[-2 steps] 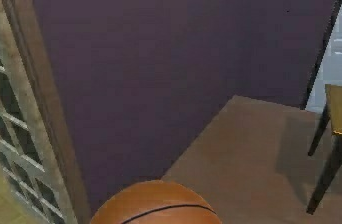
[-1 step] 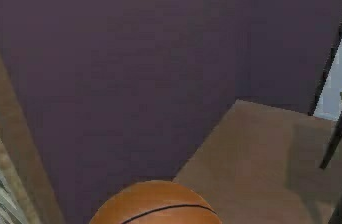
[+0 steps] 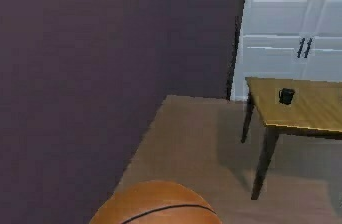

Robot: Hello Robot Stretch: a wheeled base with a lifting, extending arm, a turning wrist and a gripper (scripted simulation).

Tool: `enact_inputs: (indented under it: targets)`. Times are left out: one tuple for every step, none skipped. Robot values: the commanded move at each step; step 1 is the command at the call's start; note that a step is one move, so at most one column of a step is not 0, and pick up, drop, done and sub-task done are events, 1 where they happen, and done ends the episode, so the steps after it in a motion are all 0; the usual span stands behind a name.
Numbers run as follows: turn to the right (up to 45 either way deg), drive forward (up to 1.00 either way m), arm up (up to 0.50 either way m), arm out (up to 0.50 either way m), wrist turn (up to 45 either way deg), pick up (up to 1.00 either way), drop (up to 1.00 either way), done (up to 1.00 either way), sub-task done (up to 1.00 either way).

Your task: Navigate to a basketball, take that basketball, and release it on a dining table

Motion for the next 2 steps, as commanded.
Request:
enact_inputs:
  targets:
    - [0.0,1.0,0.0,0.0,0.0,0.0,0.0,0.0,0.0]
    - [42.0,0.0,0.0,0.0,0.0,0.0,0.0,0.0,0.0]
